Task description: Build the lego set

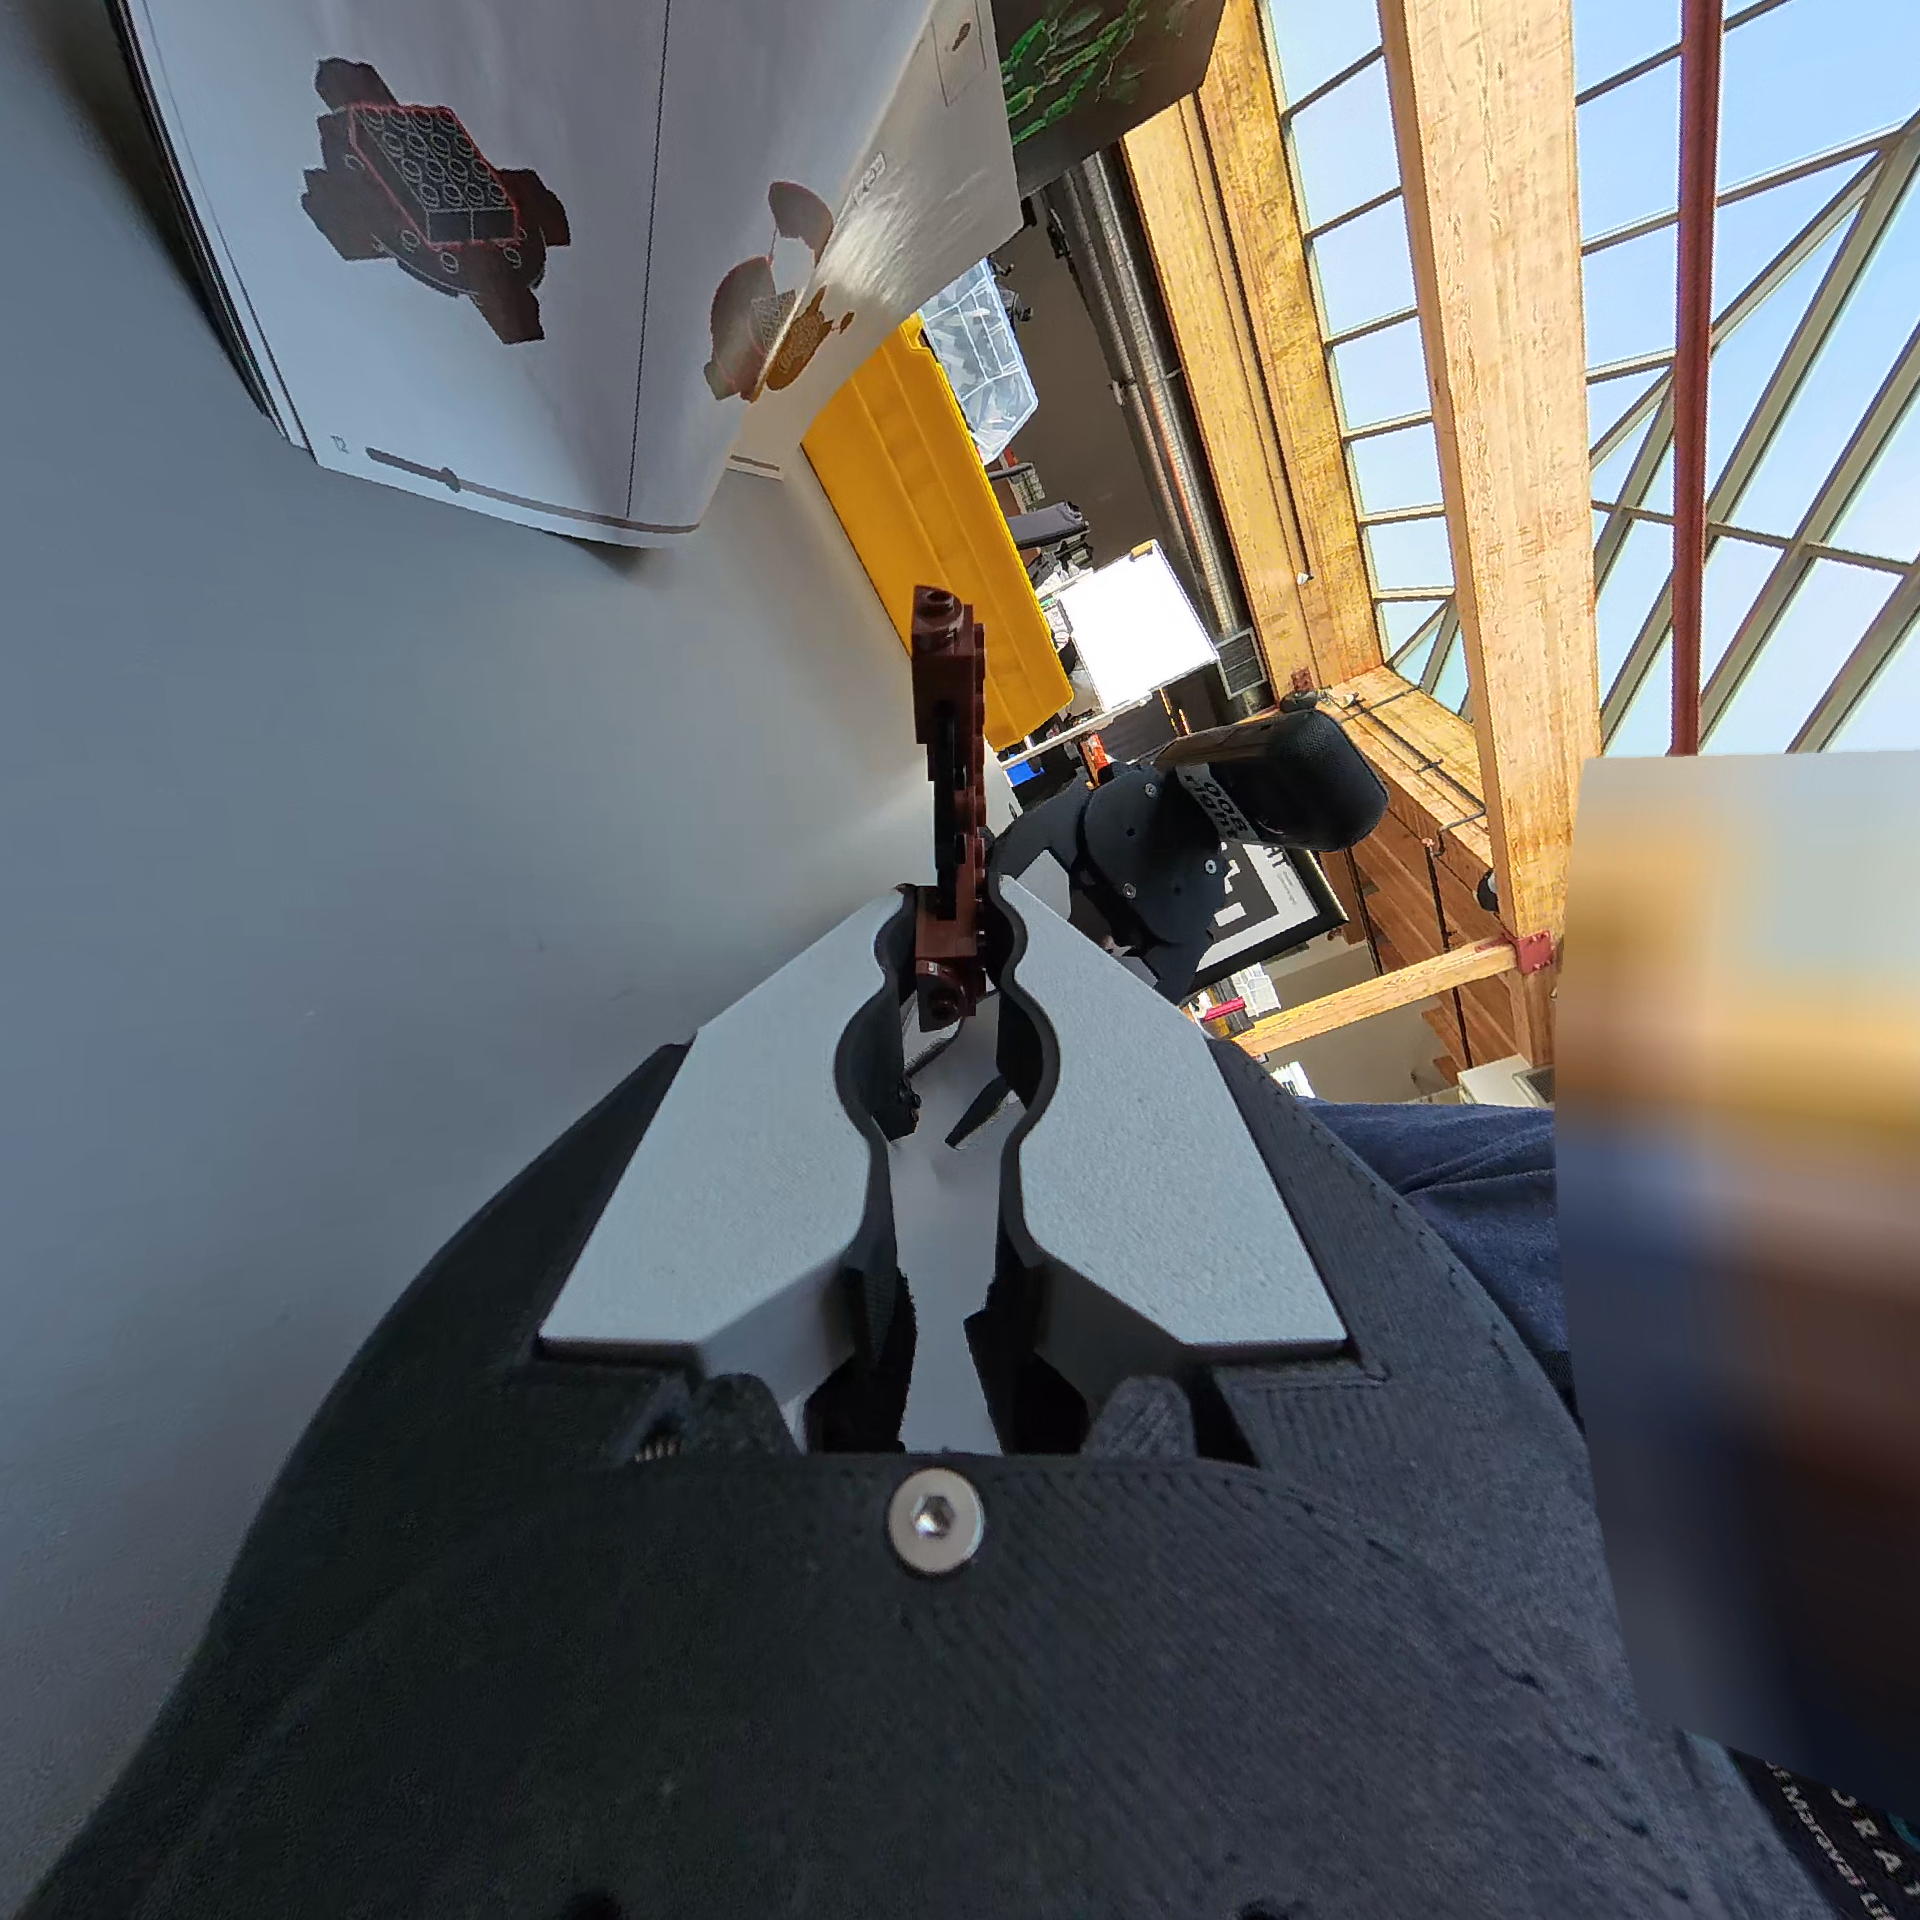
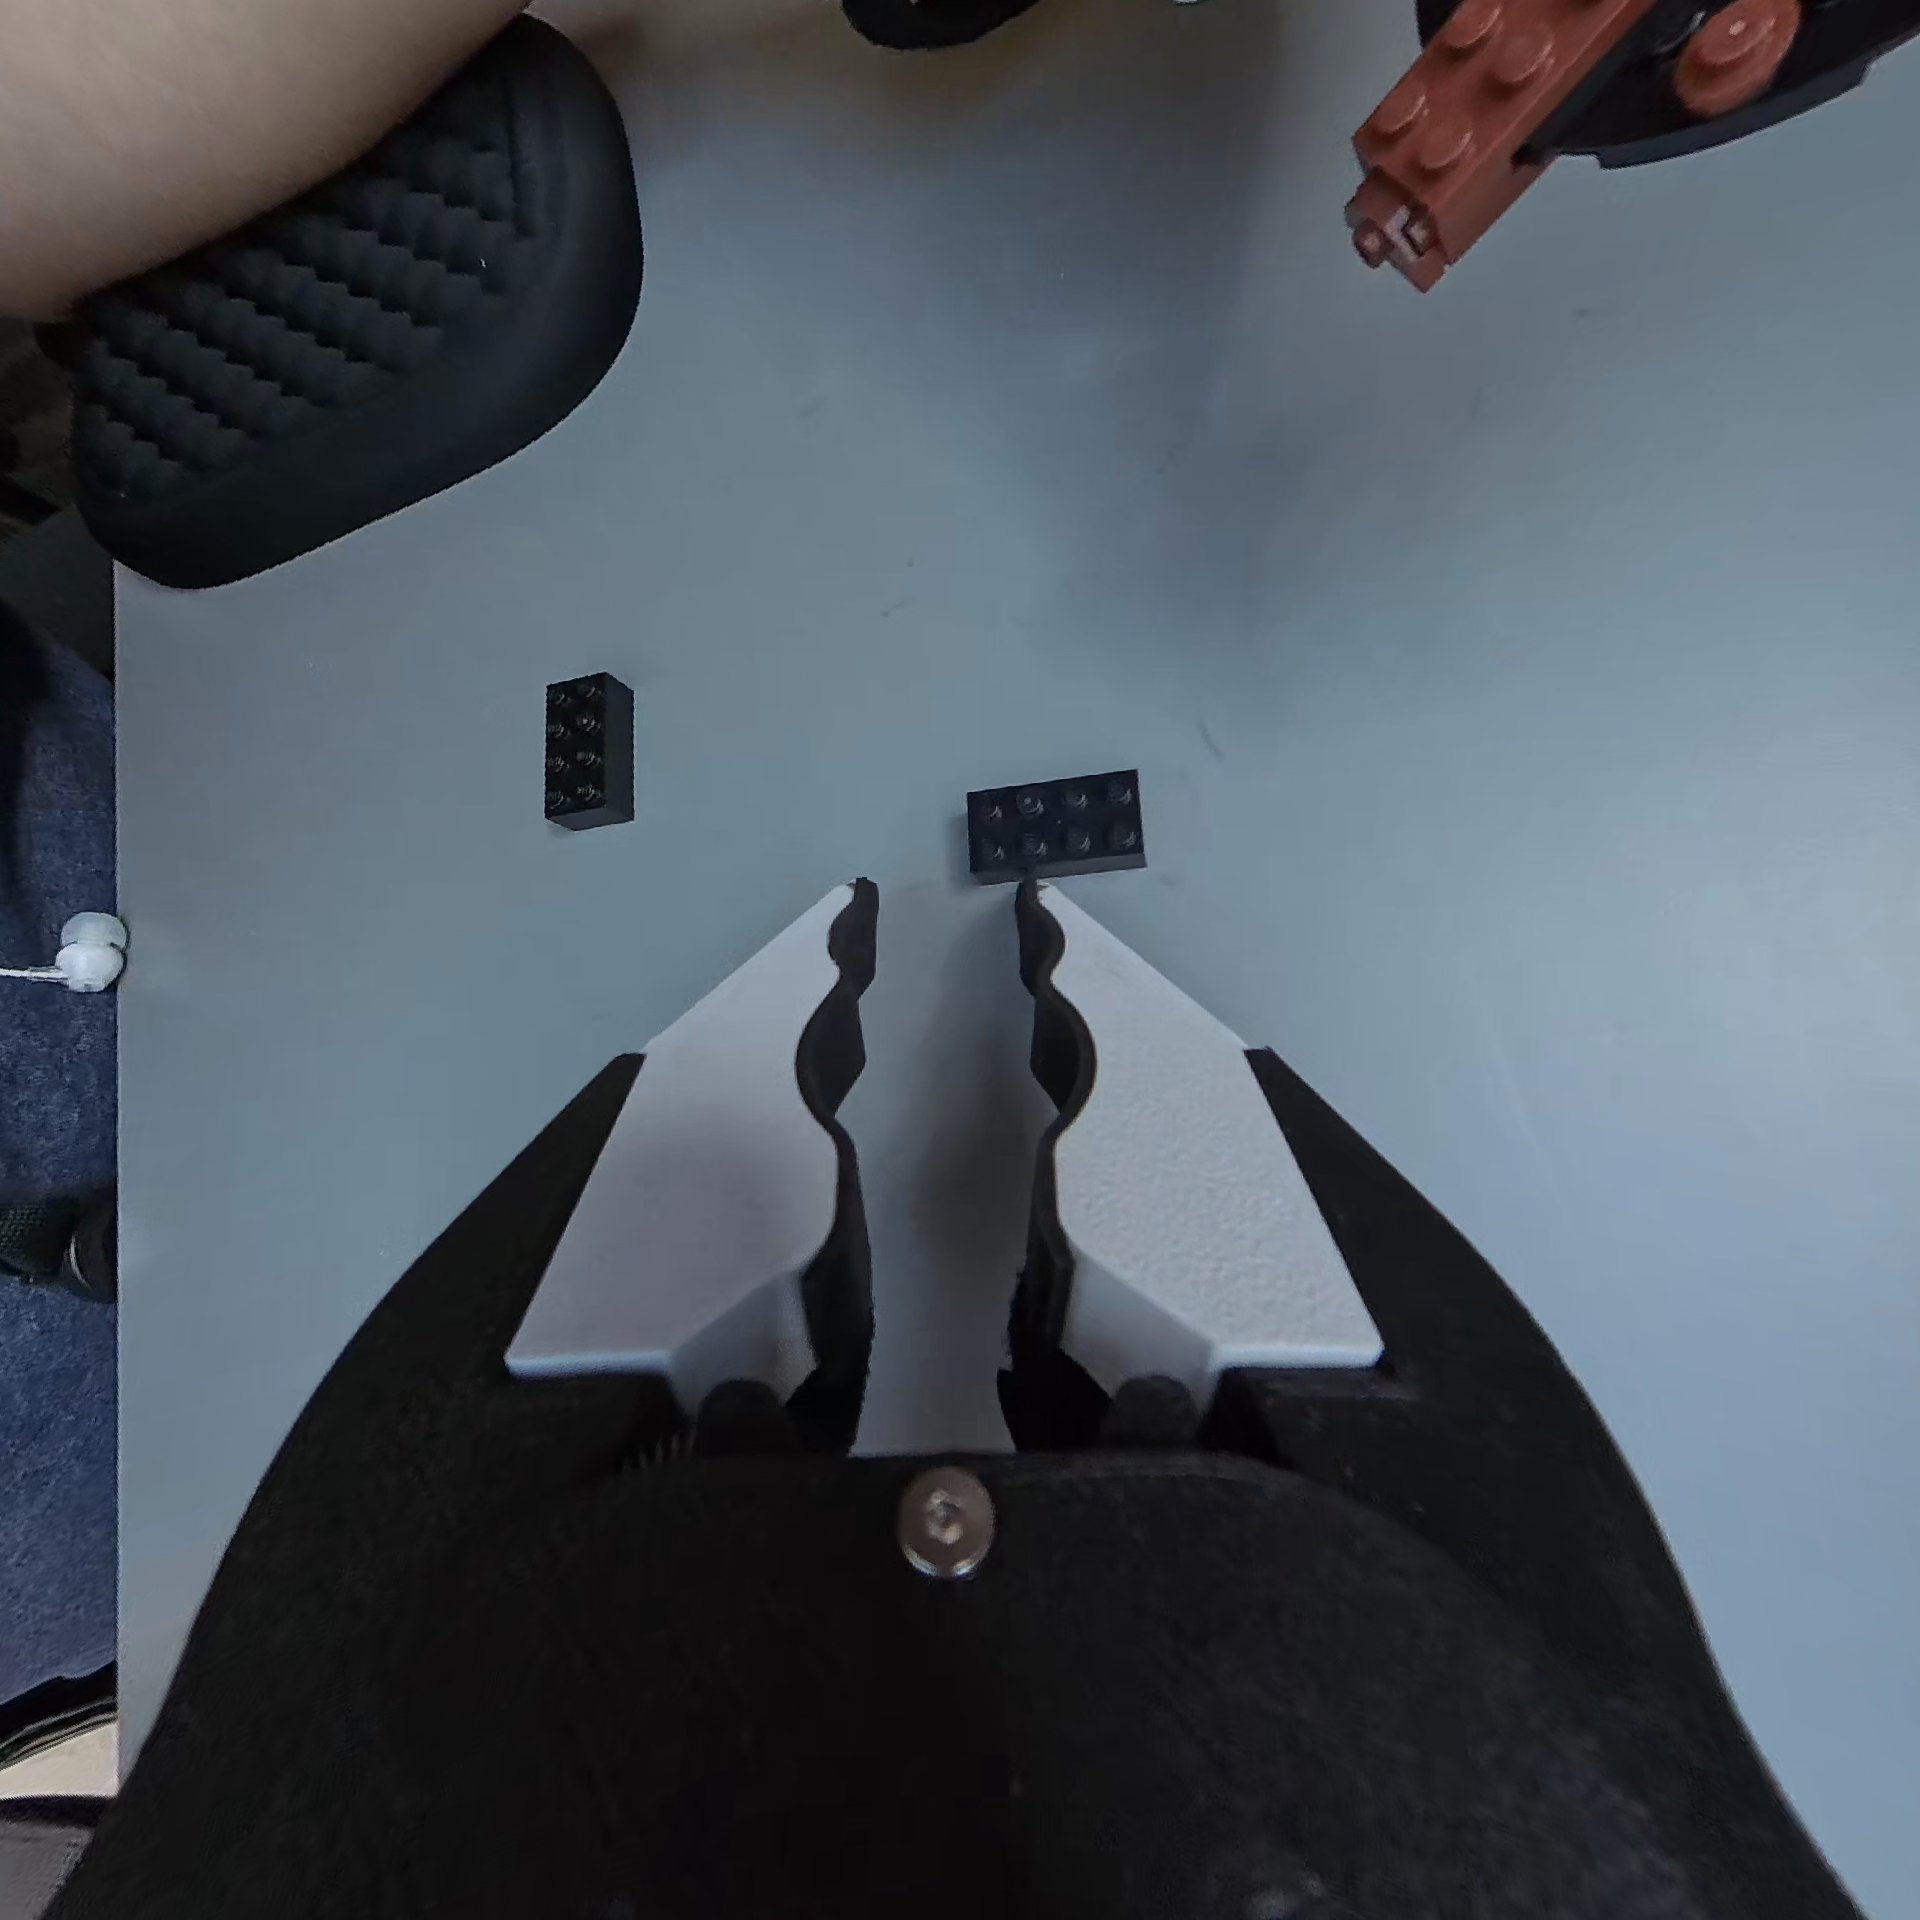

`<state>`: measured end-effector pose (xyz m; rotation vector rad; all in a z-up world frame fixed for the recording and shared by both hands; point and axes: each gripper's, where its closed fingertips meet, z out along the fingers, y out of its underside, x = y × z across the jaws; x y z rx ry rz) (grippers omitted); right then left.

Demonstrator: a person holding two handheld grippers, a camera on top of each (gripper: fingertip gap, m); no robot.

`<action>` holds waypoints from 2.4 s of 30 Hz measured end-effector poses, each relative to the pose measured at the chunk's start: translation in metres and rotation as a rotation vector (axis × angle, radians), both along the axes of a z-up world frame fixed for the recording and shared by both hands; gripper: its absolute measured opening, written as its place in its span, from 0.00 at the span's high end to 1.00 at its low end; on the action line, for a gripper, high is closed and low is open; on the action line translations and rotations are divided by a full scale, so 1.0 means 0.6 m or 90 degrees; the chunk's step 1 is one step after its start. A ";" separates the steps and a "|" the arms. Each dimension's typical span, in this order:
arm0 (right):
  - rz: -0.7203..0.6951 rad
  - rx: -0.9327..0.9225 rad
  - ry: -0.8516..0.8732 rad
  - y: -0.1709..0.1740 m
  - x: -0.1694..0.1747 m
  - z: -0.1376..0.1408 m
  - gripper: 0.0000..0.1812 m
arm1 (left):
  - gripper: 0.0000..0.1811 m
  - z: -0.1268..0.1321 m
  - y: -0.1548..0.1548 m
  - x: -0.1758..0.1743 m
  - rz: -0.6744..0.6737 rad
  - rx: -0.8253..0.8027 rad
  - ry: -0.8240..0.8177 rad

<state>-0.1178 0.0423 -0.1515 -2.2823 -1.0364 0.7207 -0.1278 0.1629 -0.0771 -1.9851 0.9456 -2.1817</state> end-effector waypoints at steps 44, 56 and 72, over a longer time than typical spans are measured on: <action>-0.094 0.484 -0.097 0.174 -0.003 0.108 0.55 | 0.95 0.011 -0.052 0.015 -0.083 -0.048 -0.021; -0.104 0.498 -0.095 0.169 0.010 0.128 0.55 | 0.92 0.033 -0.073 0.008 -0.133 -0.031 -0.071; -0.107 0.464 -0.094 0.165 0.006 0.107 0.55 | 0.95 -0.004 -0.072 0.005 -0.140 -0.029 -0.002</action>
